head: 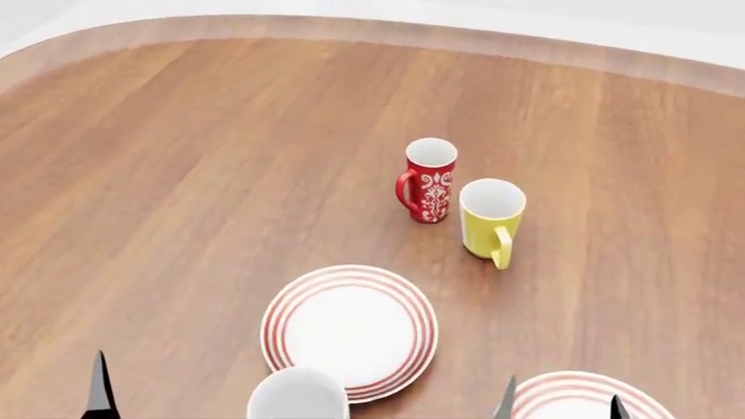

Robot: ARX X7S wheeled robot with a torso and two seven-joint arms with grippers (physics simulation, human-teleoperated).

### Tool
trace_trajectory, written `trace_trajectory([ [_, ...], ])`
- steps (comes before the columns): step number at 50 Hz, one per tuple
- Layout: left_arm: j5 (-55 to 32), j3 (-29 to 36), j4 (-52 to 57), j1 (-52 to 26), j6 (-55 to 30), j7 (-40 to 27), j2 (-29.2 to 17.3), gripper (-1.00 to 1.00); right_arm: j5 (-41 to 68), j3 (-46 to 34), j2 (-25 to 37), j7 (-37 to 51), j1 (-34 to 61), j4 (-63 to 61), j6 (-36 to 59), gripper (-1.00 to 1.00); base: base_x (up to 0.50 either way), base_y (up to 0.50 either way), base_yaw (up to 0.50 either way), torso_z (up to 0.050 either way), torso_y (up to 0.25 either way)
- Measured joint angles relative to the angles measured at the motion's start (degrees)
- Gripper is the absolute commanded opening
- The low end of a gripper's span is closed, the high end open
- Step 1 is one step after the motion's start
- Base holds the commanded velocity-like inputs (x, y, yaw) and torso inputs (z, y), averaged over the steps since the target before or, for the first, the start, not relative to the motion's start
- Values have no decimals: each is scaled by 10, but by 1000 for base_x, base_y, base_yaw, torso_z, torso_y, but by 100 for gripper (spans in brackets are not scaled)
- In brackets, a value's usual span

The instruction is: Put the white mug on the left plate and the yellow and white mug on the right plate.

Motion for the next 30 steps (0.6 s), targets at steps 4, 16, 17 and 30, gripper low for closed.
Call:
trace_trajectory([
  [4,-1,2,3,1,-1,-1,-2,100,4,2,0,2,-2,-2,-4,100,62,17,0,0,0],
  [16,-9,7,9,2,-3,-1,-7,100,10,0,2,7,-4,-4,-12,100,441,122,0,0,0],
  [17,-9,7,10,2,-3,-2,-7,100,10,0,2,7,-4,-4,-12,100,482,134,0,0,0],
  [30,-16,7,20,4,-6,-7,-12,100,8,-3,5,13,-5,-4,-23,100,37,10,0,0,0],
])
